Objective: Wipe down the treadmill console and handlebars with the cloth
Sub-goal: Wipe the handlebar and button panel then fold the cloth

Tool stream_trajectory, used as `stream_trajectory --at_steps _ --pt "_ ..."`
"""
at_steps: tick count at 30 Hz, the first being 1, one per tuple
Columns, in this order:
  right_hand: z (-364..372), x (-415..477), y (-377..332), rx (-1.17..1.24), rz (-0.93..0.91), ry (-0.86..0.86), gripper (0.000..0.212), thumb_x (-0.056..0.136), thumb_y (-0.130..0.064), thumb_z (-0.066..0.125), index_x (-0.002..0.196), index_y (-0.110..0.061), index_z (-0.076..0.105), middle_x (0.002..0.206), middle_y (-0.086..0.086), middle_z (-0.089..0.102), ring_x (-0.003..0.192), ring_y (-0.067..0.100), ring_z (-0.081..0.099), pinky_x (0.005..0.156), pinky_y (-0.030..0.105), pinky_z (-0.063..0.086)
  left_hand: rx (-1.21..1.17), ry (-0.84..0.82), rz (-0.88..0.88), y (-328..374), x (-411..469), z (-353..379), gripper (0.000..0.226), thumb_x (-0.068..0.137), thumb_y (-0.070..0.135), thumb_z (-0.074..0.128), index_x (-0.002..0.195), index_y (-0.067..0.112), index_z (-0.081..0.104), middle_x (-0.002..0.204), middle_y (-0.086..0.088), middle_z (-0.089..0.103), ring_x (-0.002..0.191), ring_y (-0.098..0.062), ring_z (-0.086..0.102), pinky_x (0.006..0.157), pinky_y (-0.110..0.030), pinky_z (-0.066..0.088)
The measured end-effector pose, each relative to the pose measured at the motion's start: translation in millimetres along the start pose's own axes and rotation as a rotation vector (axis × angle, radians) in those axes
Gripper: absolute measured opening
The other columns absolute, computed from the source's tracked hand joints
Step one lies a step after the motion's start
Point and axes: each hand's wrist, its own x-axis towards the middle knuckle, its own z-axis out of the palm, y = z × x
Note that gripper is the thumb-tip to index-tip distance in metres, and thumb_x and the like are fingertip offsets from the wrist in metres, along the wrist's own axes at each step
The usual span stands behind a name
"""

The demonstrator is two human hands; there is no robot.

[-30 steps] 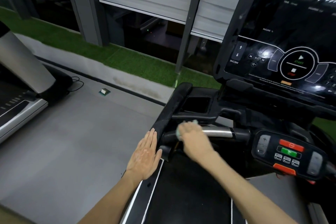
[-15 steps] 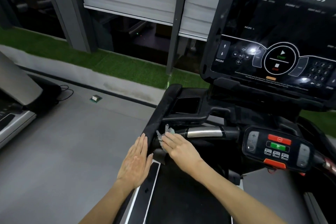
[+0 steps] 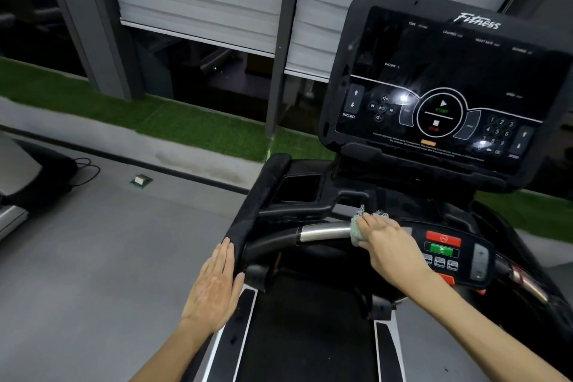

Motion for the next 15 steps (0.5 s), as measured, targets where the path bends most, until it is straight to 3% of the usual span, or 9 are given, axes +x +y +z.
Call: stream_trajectory --at_steps 2,4,6,9,11,15 --pt "2.2 10.4 -9.4 0.069 -0.044 0.005 0.039 0.063 -0.012 0.084 0.098 -0.011 0.066 0.088 -0.002 0.066 0.078 0.021 0.064 0.069 0.03 0.053 0.021 -0.041 -0.012 1.9 -0.4 -4.1 0.078 0.1 0.053 -0.005 0.152 0.001 0.019 0.16 -0.013 0.018 0.147 -0.021 0.018 0.12 -0.028 0.004" --pt "9.9 23.8 -27.1 0.142 -0.104 -0.008 0.036 0.069 -0.013 0.079 0.102 -0.011 0.064 0.095 -0.001 0.067 0.084 0.023 0.064 0.074 0.031 0.052 0.028 -0.058 -0.013 2.6 -1.0 -5.6 0.074 0.102 0.05 0.0 0.15 -0.001 0.024 0.158 -0.015 0.025 0.145 -0.024 0.025 0.119 -0.029 0.003" --pt "20.5 35.8 -54.1 0.191 -0.199 -0.045 0.039 0.076 -0.016 0.071 0.114 -0.009 0.062 0.11 0.004 0.066 0.097 0.025 0.062 0.087 0.036 0.051 0.013 -0.05 -0.01 2.1 -1.5 -4.8 0.074 0.102 0.05 0.001 0.152 0.0 0.022 0.159 -0.012 0.021 0.147 -0.023 0.023 0.119 -0.028 0.005" --pt "28.9 42.6 -82.0 0.168 -0.288 -0.083 0.045 0.071 -0.013 0.075 0.114 -0.006 0.065 0.111 0.008 0.068 0.095 0.026 0.065 0.085 0.036 0.053 -0.013 -0.025 0.011 -0.2 -2.0 -2.5 0.076 0.098 0.054 0.0 0.154 0.005 0.011 0.161 -0.006 0.006 0.15 -0.02 0.011 0.121 -0.027 0.003" --pt "16.2 39.5 -72.7 0.205 -0.216 -0.071 0.041 0.07 -0.006 0.071 0.111 -0.009 0.065 0.105 0.005 0.068 0.092 0.026 0.064 0.082 0.033 0.05 -0.026 -0.019 0.015 -0.9 -1.7 -1.3 0.079 0.094 0.058 -0.005 0.154 0.008 0.003 0.161 -0.003 -0.003 0.15 -0.016 0.002 0.121 -0.028 0.0" --pt "-6.4 20.1 -14.3 0.214 0.109 -0.122 0.031 0.074 0.003 0.054 0.092 -0.022 0.059 0.093 0.001 0.065 0.09 0.03 0.06 0.075 0.032 0.043 -0.042 -0.016 0.009 2.5 -0.4 -1.9 0.075 0.089 0.054 -0.009 0.151 0.011 -0.01 0.159 -0.001 -0.015 0.148 -0.013 -0.01 0.118 -0.025 -0.007"
